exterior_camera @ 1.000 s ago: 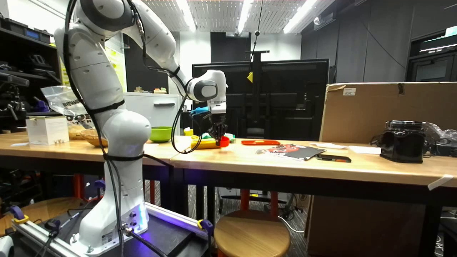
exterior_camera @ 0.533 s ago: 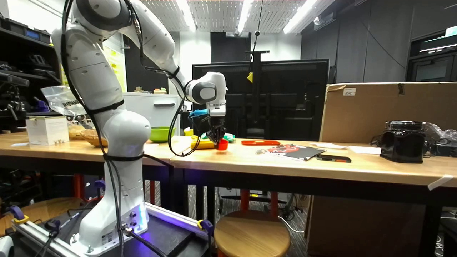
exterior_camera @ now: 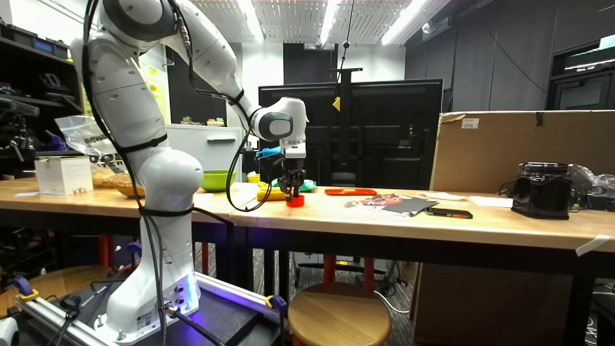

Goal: Remove the orange pot from the yellow cloth and put it on the table

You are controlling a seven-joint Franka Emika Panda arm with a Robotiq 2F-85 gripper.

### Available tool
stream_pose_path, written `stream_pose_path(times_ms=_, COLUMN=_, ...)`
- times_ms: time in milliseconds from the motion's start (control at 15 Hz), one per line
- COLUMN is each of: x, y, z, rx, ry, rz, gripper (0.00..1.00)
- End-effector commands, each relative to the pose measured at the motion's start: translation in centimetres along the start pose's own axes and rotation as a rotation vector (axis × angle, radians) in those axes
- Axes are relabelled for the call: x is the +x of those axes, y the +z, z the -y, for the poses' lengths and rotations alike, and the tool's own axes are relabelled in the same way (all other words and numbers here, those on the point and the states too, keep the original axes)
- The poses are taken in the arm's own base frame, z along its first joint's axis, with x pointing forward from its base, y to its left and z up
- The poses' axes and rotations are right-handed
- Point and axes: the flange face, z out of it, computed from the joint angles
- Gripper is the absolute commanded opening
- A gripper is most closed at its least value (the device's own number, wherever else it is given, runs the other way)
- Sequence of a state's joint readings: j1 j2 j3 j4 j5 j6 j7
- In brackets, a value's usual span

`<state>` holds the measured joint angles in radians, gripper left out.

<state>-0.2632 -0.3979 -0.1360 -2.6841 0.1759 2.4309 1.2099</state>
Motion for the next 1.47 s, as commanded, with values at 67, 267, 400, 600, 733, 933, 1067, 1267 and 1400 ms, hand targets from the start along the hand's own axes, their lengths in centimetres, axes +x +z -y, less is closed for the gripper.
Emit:
stream_pose_path(times_ms=67, x=-0.7, y=-1.7, z=0.7, rx=0.05, ry=-0.053, rz=0.001, gripper=0.8)
stream_pose_path(times_ms=267, x=-2.9, y=-4.4, z=2.0, rx=0.087, ry=-0.138, rz=-0.012, gripper=0.98)
stream_pose_path(times_ms=400, x=-4.9, y=-6.6, z=2.5, rx=0.102, ry=-0.191, rz=-0.03, gripper=1.0)
stream_pose_path(times_ms=600, x=-8.7, y=-9.2, z=3.7, rx=0.126, ry=-0.382, rz=-0.055, gripper=1.0)
stream_pose_path(times_ms=733, x=-10.6, y=-9.9, z=3.9, rx=0.13, ry=-0.497, rz=-0.04, gripper=1.0)
stream_pose_path(times_ms=933, x=-11.0, y=-10.4, z=2.5, rx=0.103, ry=-0.67, rz=-0.023, gripper=1.0)
stream_pose_path(times_ms=1067, x=-9.6, y=-10.4, z=0.5, rx=0.062, ry=-0.78, rz=0.005, gripper=1.0)
stream_pose_path(times_ms=1267, x=-6.8, y=-11.0, z=-3.4, rx=0.005, ry=-0.949, rz=0.058, gripper=1.0)
stream_pose_path(times_ms=1400, x=-7.3, y=-10.3, z=-1.0, rx=0.009, ry=-0.864, rz=0.051, gripper=1.0)
